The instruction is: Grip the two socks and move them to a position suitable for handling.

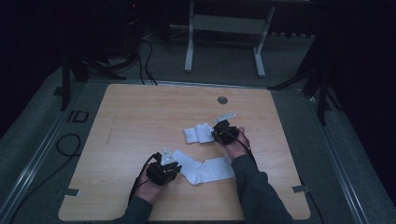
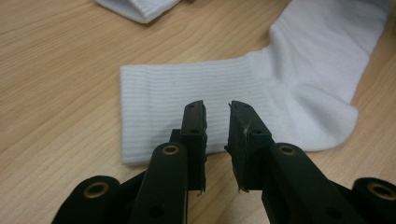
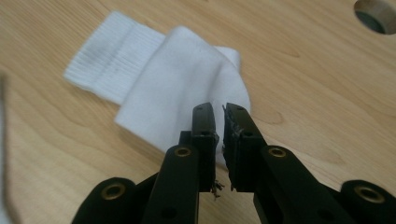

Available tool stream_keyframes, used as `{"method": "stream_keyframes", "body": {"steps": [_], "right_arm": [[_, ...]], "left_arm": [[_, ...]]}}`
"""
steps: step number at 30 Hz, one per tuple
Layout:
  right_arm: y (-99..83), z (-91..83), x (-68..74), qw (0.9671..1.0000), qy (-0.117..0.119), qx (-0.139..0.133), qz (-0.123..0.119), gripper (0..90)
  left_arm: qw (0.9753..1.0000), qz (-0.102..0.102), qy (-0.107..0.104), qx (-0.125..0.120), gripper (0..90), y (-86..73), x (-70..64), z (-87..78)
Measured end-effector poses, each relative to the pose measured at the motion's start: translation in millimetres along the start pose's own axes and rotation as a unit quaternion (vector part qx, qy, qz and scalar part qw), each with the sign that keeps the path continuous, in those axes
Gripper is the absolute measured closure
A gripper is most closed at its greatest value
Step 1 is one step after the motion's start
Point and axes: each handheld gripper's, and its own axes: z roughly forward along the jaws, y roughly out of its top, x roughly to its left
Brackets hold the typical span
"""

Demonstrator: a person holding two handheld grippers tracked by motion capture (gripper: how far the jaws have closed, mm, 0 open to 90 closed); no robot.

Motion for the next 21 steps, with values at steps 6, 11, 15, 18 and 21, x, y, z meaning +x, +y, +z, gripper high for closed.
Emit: {"method": "stream_keyframes", "body": {"steps": [6,11,15,18,21], "right_arm": [[-4.4,18.9,1.8,0.9996,0.005,0.029,0.000,81.6],[-8.0,14.8,6.6,0.9993,0.004,0.037,-0.004,81.2],[-13.3,9.5,13.2,0.9991,0.002,0.042,-0.003,79.4],[-17.5,4.9,19.7,0.9989,0.001,0.046,-0.010,77.4],[-21.8,0.2,25.7,0.9987,0.003,0.049,-0.016,75.1]], "left_arm": [[1.0000,-0.003,0.005,-0.002,76.0,0.0,1.7,0.7],[0.9999,-0.006,0.008,-0.001,76.0,1.5,1.2,0.2],[0.9999,-0.003,0.012,-0.006,76.0,4.8,-1.4,0.6],[0.9999,0.000,0.017,-0.005,76.3,9.6,-2.8,3.4],[0.9998,0.004,0.021,-0.003,77.1,16.1,-1.8,7.9]]}}
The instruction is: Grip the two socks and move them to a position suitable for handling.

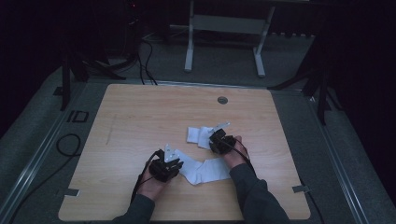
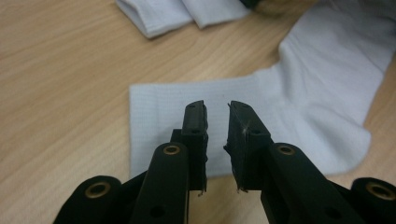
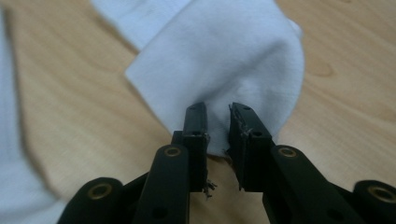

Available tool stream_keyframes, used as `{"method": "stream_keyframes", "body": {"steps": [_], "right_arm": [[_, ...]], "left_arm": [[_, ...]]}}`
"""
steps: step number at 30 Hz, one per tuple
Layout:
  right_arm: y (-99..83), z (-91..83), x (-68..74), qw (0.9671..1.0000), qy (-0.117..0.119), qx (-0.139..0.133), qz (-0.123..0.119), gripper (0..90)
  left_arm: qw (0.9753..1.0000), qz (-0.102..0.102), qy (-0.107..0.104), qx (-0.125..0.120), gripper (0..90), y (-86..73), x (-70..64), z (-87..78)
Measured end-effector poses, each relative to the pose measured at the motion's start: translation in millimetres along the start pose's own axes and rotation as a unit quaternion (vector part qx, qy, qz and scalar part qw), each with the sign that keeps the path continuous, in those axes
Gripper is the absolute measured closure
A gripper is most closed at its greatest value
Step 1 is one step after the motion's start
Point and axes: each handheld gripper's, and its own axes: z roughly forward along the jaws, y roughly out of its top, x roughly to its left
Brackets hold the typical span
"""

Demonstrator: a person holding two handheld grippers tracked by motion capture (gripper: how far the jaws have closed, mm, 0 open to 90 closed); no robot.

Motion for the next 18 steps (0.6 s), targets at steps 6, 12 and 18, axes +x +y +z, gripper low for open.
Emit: {"method": "stream_keyframes", "body": {"steps": [6,12,18], "right_arm": [[-7.3,-5.4,5.3,0.9999,0.010,-0.002,-0.007,76.0],[-11.4,-8.5,7.5,0.9996,0.024,-0.003,-0.017,79.4],[-14.9,-12.0,10.3,0.9985,0.039,0.000,-0.038,84.0]], "left_arm": [[0.9999,-0.001,0.013,0.005,79.4,17.6,4.9,15.0],[0.9996,-0.005,0.027,0.011,82.9,28.8,10.4,30.9],[0.9994,-0.007,0.031,0.015,84.0,40.1,14.2,43.6]]}}
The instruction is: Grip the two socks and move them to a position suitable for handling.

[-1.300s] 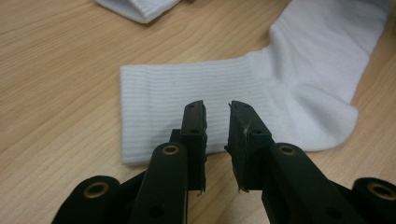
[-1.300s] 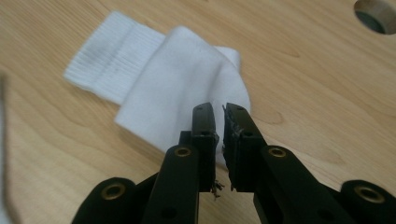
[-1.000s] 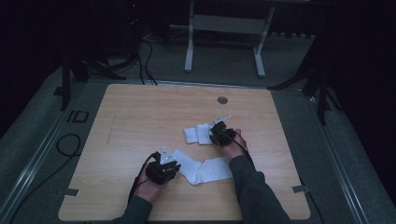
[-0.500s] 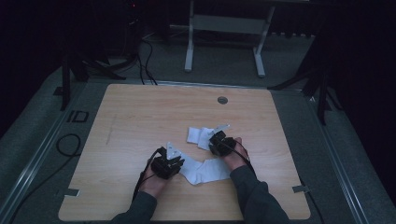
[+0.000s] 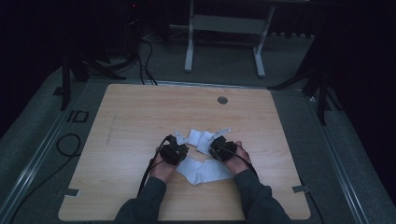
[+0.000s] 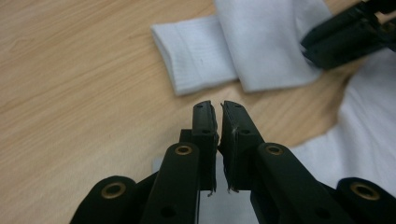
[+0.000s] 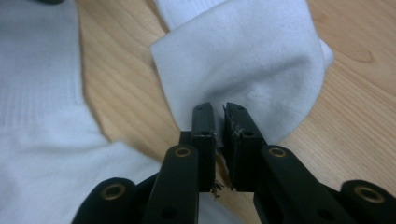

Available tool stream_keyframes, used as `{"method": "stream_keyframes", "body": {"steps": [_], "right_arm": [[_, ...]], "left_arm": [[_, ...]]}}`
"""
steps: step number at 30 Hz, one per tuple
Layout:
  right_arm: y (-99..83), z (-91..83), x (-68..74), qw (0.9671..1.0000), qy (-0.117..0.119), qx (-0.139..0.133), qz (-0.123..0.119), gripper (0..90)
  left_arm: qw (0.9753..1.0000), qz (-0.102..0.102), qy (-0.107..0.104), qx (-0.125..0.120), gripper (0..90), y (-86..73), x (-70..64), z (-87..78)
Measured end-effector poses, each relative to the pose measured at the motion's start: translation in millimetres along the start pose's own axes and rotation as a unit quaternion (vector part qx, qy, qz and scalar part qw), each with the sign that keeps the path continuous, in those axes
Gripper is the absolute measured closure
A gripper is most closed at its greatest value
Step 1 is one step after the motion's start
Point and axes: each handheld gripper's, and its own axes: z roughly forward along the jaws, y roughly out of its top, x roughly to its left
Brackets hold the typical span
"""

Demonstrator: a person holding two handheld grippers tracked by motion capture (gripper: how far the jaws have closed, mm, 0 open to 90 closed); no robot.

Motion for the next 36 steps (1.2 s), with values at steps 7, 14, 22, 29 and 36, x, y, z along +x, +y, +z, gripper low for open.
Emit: {"method": "stream_keyframes", "body": {"steps": [7,14,22,29,36], "right_arm": [[-1.5,-1.5,-1.0,0.9997,0.013,0.002,-0.020,87.1],[-1.8,-1.9,-2.6,0.9993,0.020,0.004,-0.030,87.2],[-3.2,-3.2,-5.5,0.9990,0.029,0.006,-0.033,86.6],[-1.1,-19.5,-17.6,0.9992,0.025,-0.029,0.011,75.0],[-2.0,-20.1,-40.9,0.9916,0.038,-0.054,0.111,60.2]], "left_arm": [[1.0000,0.004,-0.004,0.007,86.4,14.0,-1.0,18.7],[0.9999,0.001,-0.001,0.016,89.1,27.8,1.1,37.5],[0.9996,0.003,-0.003,0.028,89.5,26.9,1.6,46.1],[0.9995,-0.006,0.001,0.031,89.6,22.4,0.7,41.6],[0.9995,-0.008,0.009,0.031,89.7,19.7,-1.7,39.3]]}}
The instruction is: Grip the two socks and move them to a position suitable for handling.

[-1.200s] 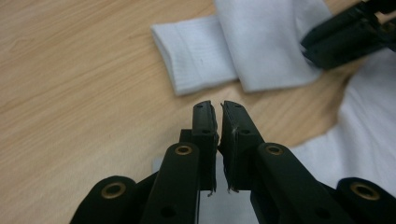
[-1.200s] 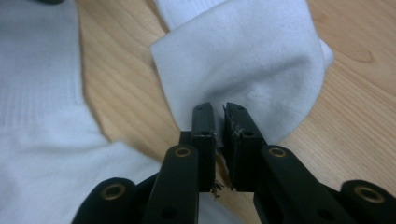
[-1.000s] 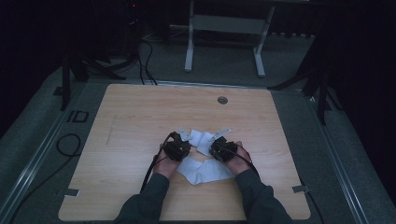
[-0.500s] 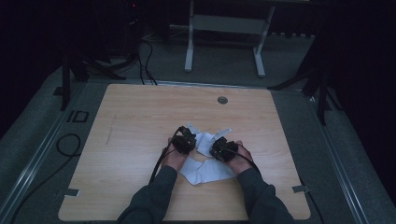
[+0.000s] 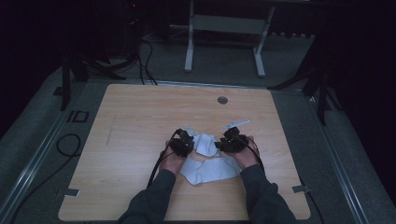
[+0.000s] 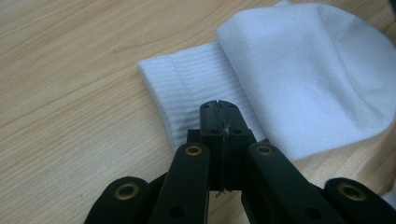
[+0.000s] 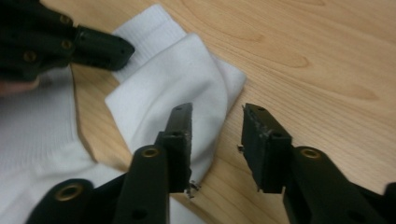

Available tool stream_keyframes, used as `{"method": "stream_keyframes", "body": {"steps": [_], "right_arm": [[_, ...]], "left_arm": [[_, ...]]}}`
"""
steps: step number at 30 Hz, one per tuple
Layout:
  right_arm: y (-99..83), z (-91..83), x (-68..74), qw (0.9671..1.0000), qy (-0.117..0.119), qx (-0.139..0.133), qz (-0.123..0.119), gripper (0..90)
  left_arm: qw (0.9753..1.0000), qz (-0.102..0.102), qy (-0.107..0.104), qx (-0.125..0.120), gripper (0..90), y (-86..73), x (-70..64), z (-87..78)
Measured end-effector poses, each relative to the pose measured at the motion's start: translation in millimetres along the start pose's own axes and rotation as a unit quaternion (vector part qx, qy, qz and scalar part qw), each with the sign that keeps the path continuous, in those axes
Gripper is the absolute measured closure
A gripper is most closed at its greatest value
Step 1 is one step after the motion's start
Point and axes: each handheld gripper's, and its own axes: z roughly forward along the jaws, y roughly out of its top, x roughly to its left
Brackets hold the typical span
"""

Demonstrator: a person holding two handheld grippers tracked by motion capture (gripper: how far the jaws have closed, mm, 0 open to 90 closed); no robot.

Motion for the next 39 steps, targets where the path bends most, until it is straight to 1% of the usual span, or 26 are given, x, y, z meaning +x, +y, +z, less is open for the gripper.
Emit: {"method": "stream_keyframes", "body": {"steps": [3,4,5,7,8,9,10,14,16,17,19,23,27,31,35,38,39], "right_arm": [[0.6,11.0,-1.5,0.9999,0.003,0.010,0.014,58.5],[0.7,15.5,-2.5,0.9997,0.003,0.016,0.017,60.8],[0.6,19.0,-3.6,0.9995,0.004,0.022,0.022,69.6],[0.4,20.7,-5.0,0.9993,0.014,0.020,0.028,82.8],[0.4,20.7,-5.0,0.9993,0.014,0.020,0.028,82.8],[0.9,18.8,-4.9,0.9995,0.011,0.014,0.026,86.7],[2.9,9.4,-5.4,0.9998,0.001,-0.002,0.019,87.9],[5.7,-11.1,-12.6,0.9996,-0.021,-0.016,0.010,88.0],[4.3,-22.4,-21.7,0.9990,-0.041,-0.015,0.002,88.0],[3.4,-25.9,-25.8,0.9989,-0.046,-0.014,0.003,88.0],[-0.8,-35.0,-38.9,0.9982,-0.059,-0.010,0.007,88.0],[-10.9,-46.4,-58.5,0.9971,-0.074,-0.004,0.019,87.8],[-20.8,-54.1,-71.4,0.9961,-0.083,0.003,0.029,87.7],[-31.6,-60.4,-83.6,0.9949,-0.092,0.008,0.041,87.8],[-37.9,-61.4,-90.3,0.9940,-0.099,0.017,0.043,87.7],[-38.7,-60.2,-91.7,0.9933,-0.105,0.023,0.043,87.7],[-38.5,-59.5,-91.8,0.9932,-0.106,0.024,0.042,87.7]], "left_arm": [[1.0000,0.000,0.003,0.001,89.7,-0.3,-1.2,-0.2],[1.0000,0.000,0.004,0.001,89.7,-0.3,-1.4,-0.2],[1.0000,-0.001,0.004,0.000,89.7,-0.4,-1.4,-0.3],[1.0000,-0.002,0.002,0.000,89.7,-0.5,-1.0,-0.2],[1.0000,-0.002,0.002,0.000,89.7,-0.5,-1.0,-0.2],[1.0000,-0.001,0.001,-0.001,89.7,-0.6,-0.6,-0.2],[1.0000,-0.001,0.001,-0.001,89.7,-0.6,-0.6,-0.2],[1.0000,-0.003,0.002,-0.003,89.7,-0.6,-1.0,0.1],[1.0000,-0.003,0.001,-0.003,89.7,-0.7,-0.7,0.1],[1.0000,-0.002,0.000,-0.002,89.7,-0.6,-0.4,0.0],[1.0000,-0.003,0.000,-0.001,89.7,-0.7,-0.3,-0.1],[1.0000,-0.001,-0.001,-0.001,89.7,-0.7,0.1,-0.1],[1.0000,-0.002,-0.002,-0.003,89.6,-1.0,0.3,0.0],[1.0000,0.002,0.000,-0.003,89.6,-1.1,-0.3,-0.1],[1.0000,0.005,-0.001,-0.004,89.5,-1.2,0.2,-0.1],[1.0000,0.005,-0.001,-0.005,89.2,-1.2,0.1,0.0],[0.9999,0.005,-0.001,-0.011,89.2,-1.2,-0.2,-0.9]]}}
